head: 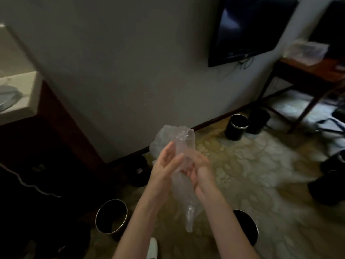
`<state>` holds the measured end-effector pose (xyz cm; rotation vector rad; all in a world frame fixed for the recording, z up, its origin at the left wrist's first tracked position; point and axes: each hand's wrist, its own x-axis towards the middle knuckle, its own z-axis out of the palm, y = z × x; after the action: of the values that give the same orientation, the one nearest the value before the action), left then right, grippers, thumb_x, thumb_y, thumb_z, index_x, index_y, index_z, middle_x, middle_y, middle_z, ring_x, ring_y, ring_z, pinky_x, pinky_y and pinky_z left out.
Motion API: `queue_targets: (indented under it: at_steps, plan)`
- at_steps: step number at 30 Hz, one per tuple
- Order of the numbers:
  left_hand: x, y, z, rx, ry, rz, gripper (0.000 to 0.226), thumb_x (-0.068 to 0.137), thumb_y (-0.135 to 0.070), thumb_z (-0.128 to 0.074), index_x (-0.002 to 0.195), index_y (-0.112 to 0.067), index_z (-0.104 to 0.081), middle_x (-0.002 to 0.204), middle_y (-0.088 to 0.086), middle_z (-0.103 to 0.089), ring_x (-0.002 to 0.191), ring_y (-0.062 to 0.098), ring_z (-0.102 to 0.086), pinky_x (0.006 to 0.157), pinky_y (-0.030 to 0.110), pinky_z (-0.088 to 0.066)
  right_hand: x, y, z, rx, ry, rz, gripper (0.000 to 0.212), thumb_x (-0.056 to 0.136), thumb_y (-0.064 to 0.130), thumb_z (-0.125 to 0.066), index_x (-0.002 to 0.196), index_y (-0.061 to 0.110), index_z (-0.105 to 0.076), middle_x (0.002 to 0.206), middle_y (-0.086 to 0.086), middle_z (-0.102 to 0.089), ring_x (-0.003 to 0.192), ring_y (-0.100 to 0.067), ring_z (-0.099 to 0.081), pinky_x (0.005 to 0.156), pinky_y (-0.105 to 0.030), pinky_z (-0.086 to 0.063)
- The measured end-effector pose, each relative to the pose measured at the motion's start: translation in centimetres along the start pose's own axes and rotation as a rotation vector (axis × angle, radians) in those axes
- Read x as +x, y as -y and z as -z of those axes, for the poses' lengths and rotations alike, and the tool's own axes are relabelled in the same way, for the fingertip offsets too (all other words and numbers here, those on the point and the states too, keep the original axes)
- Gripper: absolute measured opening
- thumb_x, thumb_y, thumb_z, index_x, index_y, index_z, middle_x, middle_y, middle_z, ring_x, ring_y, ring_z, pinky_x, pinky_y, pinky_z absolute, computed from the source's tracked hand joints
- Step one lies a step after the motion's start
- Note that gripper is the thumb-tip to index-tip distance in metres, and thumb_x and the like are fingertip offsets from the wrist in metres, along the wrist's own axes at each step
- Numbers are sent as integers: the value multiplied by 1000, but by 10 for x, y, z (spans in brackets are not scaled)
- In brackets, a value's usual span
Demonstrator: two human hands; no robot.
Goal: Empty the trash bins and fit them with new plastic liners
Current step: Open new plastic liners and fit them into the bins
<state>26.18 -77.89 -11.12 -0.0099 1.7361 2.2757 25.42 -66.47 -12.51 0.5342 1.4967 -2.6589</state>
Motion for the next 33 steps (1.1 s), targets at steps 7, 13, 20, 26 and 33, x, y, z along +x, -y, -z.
queue_targets:
  at_steps: [7, 13, 20, 26, 33]
  plan:
    - [68, 7, -19, -16, 116, 69, 56, 83, -40, -71, 131, -13, -59, 124, 15, -65, 116, 33, -62, 107, 58, -41, 38, 21, 11, -98, -112, 43, 52, 76, 57, -68, 110, 17, -72, 104, -8, -75, 93, -22, -73, 68, -29, -59]
    - [145, 3, -26, 84, 268, 100, 38, 102, -38, -46, 130, -16, -59, 122, 3, -65, 112, 20, -62, 92, 44, -53, 86, 35, -7, -299, -192, 191, 57, 74, 72, -67, 114, 30, -69, 108, 3, -74, 98, -14, -71, 75, -26, -58]
    - [210, -4, -27, 49, 400, 151, 29, 101, -39, -46, 121, -32, -66, 123, -4, -68, 119, 13, -60, 95, 28, -45, 136, 51, -22, -299, -459, 230, 26, 93, 37, -65, 113, 21, -69, 99, 4, -76, 92, -11, -72, 69, -19, -56]
    - [251, -14, -30, -52, 443, 203, 30, 102, -17, -46, 105, -21, -75, 109, 1, -74, 106, 16, -68, 86, 26, -55, 154, 71, -15, -151, -565, 267, 27, 97, 14, -55, 87, 19, -80, 90, -6, -78, 83, -17, -75, 61, -20, -54]
    - [290, -25, -38, 2, 232, 207, 21, 101, -15, -50, 106, -4, -67, 102, 16, -71, 93, 29, -70, 78, 30, -59, 179, 91, 9, 117, -576, 250, 27, 83, -3, -60, 70, 13, -77, 82, -7, -74, 76, -17, -72, 72, -29, -60]
